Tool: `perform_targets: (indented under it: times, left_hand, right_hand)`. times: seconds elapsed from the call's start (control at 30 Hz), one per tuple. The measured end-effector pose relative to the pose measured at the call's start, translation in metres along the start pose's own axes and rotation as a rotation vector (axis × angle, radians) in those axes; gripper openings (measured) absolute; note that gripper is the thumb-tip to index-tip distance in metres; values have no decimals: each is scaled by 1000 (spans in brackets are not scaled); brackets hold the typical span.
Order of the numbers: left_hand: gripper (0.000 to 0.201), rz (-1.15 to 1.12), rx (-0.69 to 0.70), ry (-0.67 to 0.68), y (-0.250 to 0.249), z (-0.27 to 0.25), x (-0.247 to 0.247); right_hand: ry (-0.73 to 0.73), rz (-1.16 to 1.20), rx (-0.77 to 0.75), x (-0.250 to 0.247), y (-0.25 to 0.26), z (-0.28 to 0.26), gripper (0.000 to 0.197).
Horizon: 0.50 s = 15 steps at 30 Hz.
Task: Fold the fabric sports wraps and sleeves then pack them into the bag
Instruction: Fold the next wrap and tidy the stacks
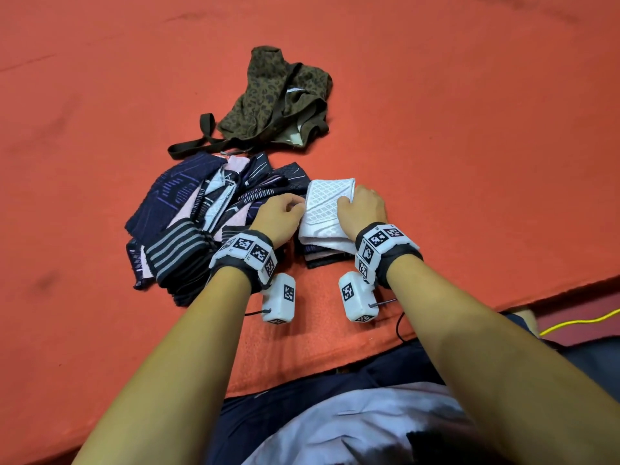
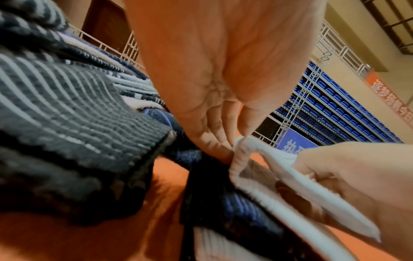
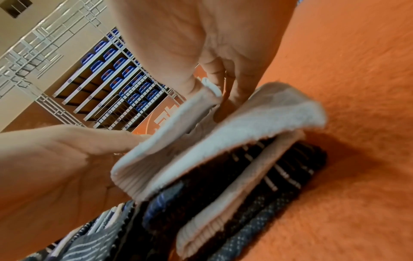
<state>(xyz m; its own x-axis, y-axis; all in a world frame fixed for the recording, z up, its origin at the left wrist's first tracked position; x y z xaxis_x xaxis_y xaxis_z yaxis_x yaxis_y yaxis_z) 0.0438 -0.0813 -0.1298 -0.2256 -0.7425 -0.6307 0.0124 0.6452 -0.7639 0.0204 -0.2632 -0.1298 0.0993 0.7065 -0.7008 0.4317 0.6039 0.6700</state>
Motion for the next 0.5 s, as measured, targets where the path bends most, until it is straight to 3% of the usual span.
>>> perform_targets:
  times: [0.17,0.37,0.5]
  left_hand:
    - [27,39,20,15,-7,-1,7]
    - [34,-12,23,50,-6,-6,16]
    - [37,13,29,33,-8,-6,18]
  right_hand:
    - [-4,-29,15,-1,-4,4,26]
    - [-27,-36,118,-9,-16,8,37]
    - [14,-54,172,-6,-23,7,31]
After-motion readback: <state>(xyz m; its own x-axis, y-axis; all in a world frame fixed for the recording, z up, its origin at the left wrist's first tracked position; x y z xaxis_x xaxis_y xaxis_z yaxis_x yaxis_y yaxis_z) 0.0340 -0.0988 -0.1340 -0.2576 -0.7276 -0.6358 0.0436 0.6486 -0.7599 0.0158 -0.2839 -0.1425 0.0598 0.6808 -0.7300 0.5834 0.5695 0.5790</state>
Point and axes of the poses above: each hand's wrist, its own z-axis towards the middle knuckle, its own x-axis out of the palm, y = z × x, the point moved 8 cm from there along z, towards the middle knuckle, and after that the axes turned 6 degrees about x, right-handed, at the moved point
